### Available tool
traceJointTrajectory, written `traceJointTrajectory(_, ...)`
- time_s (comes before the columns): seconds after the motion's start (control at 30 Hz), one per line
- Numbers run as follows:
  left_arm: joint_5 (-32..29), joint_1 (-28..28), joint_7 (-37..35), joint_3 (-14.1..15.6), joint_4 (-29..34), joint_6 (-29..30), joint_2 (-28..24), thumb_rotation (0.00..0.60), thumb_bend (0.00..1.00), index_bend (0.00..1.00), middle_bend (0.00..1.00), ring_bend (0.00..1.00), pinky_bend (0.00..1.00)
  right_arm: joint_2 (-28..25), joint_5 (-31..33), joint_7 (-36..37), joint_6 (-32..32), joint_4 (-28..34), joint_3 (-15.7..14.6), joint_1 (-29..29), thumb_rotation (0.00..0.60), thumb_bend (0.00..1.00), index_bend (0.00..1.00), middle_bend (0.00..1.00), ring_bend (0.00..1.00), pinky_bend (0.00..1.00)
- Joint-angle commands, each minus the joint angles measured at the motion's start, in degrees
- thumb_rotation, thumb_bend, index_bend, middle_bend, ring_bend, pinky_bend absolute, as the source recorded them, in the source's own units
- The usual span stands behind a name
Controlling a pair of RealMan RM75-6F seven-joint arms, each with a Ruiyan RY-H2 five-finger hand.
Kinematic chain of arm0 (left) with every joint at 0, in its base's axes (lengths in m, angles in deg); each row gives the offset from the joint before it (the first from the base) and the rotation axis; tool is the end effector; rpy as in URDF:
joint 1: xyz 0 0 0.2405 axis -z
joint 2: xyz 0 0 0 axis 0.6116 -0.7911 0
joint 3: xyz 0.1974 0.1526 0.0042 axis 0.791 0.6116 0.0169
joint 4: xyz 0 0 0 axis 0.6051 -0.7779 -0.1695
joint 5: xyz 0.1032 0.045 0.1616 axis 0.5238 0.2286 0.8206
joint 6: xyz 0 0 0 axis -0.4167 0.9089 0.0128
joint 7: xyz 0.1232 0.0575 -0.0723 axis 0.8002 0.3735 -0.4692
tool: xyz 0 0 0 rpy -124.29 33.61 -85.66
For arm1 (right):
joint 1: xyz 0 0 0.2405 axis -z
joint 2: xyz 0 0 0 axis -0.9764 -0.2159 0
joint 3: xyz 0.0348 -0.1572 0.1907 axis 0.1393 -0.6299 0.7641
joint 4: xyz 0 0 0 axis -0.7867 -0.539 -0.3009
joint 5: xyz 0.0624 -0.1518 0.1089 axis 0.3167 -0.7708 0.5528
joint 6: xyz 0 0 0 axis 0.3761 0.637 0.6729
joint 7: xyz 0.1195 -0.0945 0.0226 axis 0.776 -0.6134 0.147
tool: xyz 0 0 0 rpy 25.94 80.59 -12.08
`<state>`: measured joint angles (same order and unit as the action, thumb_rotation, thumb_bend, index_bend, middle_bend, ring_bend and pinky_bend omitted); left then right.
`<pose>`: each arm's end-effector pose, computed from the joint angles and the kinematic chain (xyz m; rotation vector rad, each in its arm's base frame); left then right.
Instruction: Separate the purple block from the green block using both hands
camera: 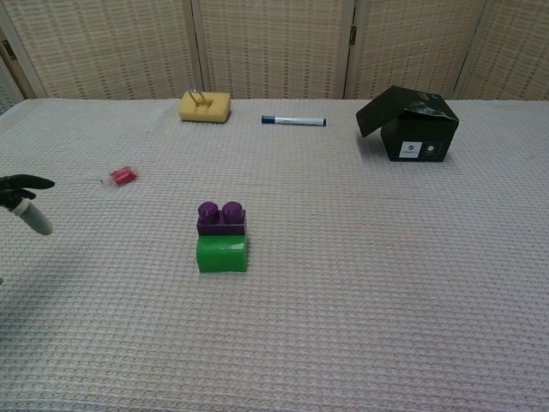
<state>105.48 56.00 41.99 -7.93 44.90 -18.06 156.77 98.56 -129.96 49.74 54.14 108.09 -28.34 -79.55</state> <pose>-0.2323 0.2151 0.0752 -1.7427 -1.3405 -1.0399 -0.2921 -0.1612 0.1941 1.4918 -0.8871 1.0353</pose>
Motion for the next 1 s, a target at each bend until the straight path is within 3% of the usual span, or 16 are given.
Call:
traceJointTrajectory(0.03, -6.91, 2.29, 5.53, -4.21, 4.41, -0.50, 4.08, 0.600, 0.41, 0.33, 0.02, 0.00, 0.00, -0.77, -1.51, 2.45, -0.13, -0.80, -0.65, -0.67, 0.600, 0.30, 0.00, 0.00, 0.00, 0.00)
traceJointTrajectory(0.3, -17.90, 6.93, 16.67, -9.63, 3.55, -3.11, 14.65, 0.600, 0.42, 0.31, 0.01, 0.00, 0.00, -1.62, -3.04, 6.50, 0.20, -1.53, -1.58, -1.11, 0.600, 0.30, 0.00, 0.00, 0.00, 0.00)
traceJointTrajectory(0.57, -25.89, 11.83, 26.98, -11.55, -0.20, -4.78, 22.11, 0.600, 0.41, 0.31, 0.01, 0.00, 0.00, -1.92, -3.92, 8.41, -1.14, -2.75, -2.51, -2.05, 0.600, 0.30, 0.00, 0.00, 0.00, 0.00)
traceJointTrajectory(0.8, -26.05, 14.69, 30.64, -12.67, -5.39, -3.05, 28.41, 0.600, 0.41, 0.34, 0.01, 0.00, 0.00, -2.14, -3.08, 9.87, -1.27, -3.21, -2.66, -2.07, 0.600, 0.30, 0.00, 0.00, 0.00, 0.00)
traceJointTrajectory(1.0, -22.33, 15.62, 28.23, -13.15, -11.35, -1.08, 31.80, 0.600, 0.41, 0.33, 0.01, 0.00, 0.00, -2.24, -2.89, 10.96, -1.95, -3.65, -2.82, -2.57, 0.600, 0.30, 0.00, 0.00, 0.00, 0.00)
